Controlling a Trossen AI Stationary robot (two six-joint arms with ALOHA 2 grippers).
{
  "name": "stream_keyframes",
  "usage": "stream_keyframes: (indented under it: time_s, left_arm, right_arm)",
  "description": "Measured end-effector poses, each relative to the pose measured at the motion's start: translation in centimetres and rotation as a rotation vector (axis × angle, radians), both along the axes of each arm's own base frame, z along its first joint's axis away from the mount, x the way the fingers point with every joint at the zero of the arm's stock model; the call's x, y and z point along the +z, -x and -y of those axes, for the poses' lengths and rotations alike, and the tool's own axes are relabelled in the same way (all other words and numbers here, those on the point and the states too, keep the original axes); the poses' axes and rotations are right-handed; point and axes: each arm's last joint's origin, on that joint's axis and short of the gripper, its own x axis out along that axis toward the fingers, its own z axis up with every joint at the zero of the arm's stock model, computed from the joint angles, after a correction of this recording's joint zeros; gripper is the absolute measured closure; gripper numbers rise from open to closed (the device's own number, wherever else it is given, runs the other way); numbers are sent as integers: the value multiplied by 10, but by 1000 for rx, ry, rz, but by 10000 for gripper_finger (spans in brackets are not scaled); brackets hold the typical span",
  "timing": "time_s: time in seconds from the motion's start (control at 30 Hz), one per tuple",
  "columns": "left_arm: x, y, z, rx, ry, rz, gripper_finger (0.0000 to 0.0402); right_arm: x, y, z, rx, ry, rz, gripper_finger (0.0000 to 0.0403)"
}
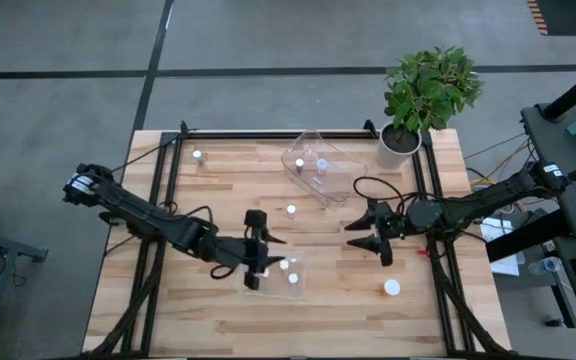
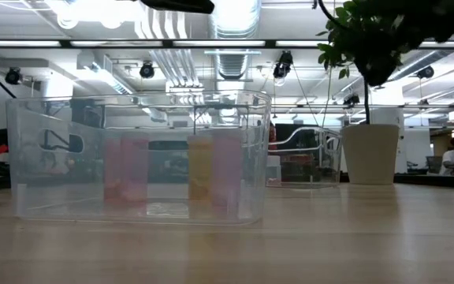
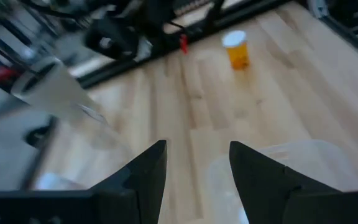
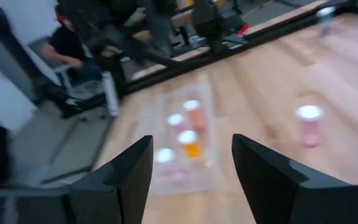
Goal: Pick and place medicine bottles into bin by pill shape (circle, oval)
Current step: Put the orange capsule bottle into the top transparent bin
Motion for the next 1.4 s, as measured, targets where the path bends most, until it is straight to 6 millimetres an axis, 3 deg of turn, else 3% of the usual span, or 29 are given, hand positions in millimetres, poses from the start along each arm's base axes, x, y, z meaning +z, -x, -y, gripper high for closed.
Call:
stream_keyframes:
  time_s: [0.17, 0.33, 0.5, 0.73, 0.87, 1.13, 1.4]
  left_arm:
    - [3, 13, -7, 11, -114, 74, 242]
    - [14, 27, -16, 66, -181, 126, 242]
    - [25, 40, -22, 95, -163, 173, 242]
    - [21, 50, -26, 103, -140, 175, 242]
    - [20, 49, -26, 102, -142, 170, 242]
    - [19, 50, -26, 108, -125, 164, 242]
    - [19, 50, -26, 108, -122, 165, 242]
  right_arm:
    - [22, -9, -15, 30, -118, -63, 194]
    - [34, -19, -35, 48, -171, -262, 194]
    - [39, -26, -50, -30, -224, -575, 194]
    - [43, -25, -66, -250, -319, -1098, 194]
    - [43, -28, -85, -301, -333, -1276, 194]
    - [37, -33, -122, -376, -385, -1378, 187]
    - [30, -16, -141, -462, -382, -1391, 126]
